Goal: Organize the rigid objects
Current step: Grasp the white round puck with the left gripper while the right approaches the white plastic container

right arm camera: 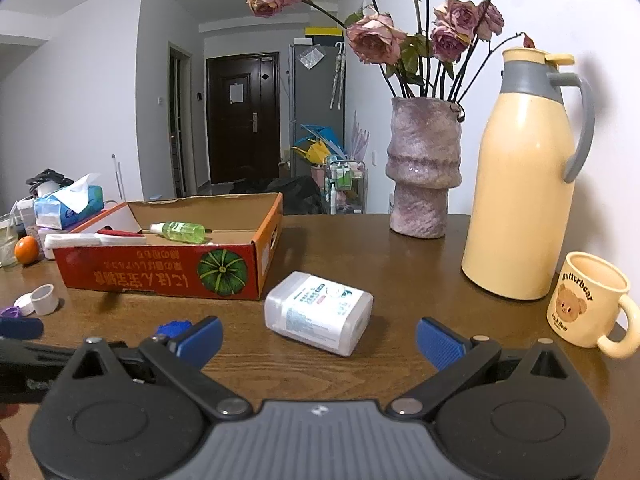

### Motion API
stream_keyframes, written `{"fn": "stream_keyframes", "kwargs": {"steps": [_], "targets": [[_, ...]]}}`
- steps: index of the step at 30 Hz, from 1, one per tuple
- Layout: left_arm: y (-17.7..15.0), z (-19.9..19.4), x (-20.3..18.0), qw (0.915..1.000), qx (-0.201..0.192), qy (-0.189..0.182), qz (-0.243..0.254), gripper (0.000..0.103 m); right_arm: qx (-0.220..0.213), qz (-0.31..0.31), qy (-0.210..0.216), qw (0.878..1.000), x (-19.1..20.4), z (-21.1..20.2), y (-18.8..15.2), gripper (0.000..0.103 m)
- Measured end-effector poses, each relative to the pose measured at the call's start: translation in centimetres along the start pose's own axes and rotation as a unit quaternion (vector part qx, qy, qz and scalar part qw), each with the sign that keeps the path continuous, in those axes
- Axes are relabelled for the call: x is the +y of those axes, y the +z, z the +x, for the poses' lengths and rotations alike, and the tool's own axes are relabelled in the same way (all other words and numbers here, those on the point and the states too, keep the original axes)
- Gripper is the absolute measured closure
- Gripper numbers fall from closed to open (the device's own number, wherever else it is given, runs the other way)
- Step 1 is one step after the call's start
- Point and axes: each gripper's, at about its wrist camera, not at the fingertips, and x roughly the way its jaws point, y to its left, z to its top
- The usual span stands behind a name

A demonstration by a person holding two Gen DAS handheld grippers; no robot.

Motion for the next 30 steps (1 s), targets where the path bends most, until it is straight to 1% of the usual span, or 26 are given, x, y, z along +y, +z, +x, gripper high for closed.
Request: {"fn": "stream_keyframes", "kwargs": {"steps": [3, 7, 10, 12, 15, 16, 17, 18, 19, 20, 21, 22, 26, 30], "targets": [[-0.3, 0.8, -0.1, 0.9999, 0.013, -0.004, 0.004, 0.000, 0.005, 0.003, 0.004, 1.000, -0.2, 0.1, -0.3, 0.000], [-0.6, 2.1, -0.4, 0.9990, 0.041, -0.012, 0.010, 0.000, 0.012, 0.010, 0.006, 1.000, -0.3, 0.5, -0.6, 0.000], [-0.6, 2.6, -0.4, 0.9987, 0.046, -0.018, 0.011, 0.000, 0.015, 0.011, 0.006, 1.000, -0.2, 0.7, -0.7, 0.000], [-0.6, 2.9, -0.3, 0.9985, 0.049, -0.025, 0.011, 0.004, 0.016, 0.010, 0.006, 1.000, -0.2, 0.8, -0.8, 0.000], [-0.5, 3.6, -0.2, 0.9975, 0.059, -0.038, 0.009, 0.019, 0.019, 0.008, 0.006, 1.000, 0.1, 1.1, -1.0, 0.000], [-0.4, 3.7, -0.2, 0.9972, 0.058, -0.046, 0.007, 0.024, 0.019, 0.007, 0.006, 1.000, 0.2, 1.1, -1.0, 0.000], [-0.3, 3.6, -0.2, 0.9973, 0.056, -0.047, 0.008, 0.031, 0.020, 0.006, 0.007, 1.000, 0.2, 1.2, -1.1, 0.000], [-0.3, 3.6, -0.2, 0.9972, 0.054, -0.049, 0.010, 0.034, 0.021, 0.006, 0.007, 1.000, 0.3, 1.3, -1.2, 0.000], [-0.2, 3.7, -0.2, 0.9971, 0.053, -0.054, 0.013, 0.040, 0.022, 0.006, 0.006, 1.000, 0.4, 1.4, -1.2, 0.000], [-0.2, 3.6, -0.3, 0.9969, 0.051, -0.057, 0.015, 0.051, 0.023, 0.007, 0.006, 1.000, 0.4, 1.5, -1.3, 0.000], [-0.1, 3.6, -0.3, 0.9969, 0.048, -0.060, 0.018, 0.058, 0.023, 0.007, 0.005, 1.000, 0.5, 1.5, -1.4, 0.000], [-0.1, 3.5, -0.4, 0.9967, 0.047, -0.064, 0.019, 0.062, 0.024, 0.009, 0.004, 1.000, 0.5, 1.6, -1.4, 0.000], [-0.1, 3.4, -0.3, 0.9965, 0.047, -0.068, 0.016, 0.062, 0.026, 0.013, 0.002, 1.000, 0.7, 1.8, -1.6, 0.000], [0.2, 3.0, 0.0, 0.9971, 0.037, -0.066, 0.012, 0.062, 0.029, 0.016, -0.002, 0.999, 1.1, 2.0, -1.8, 0.000]]}}
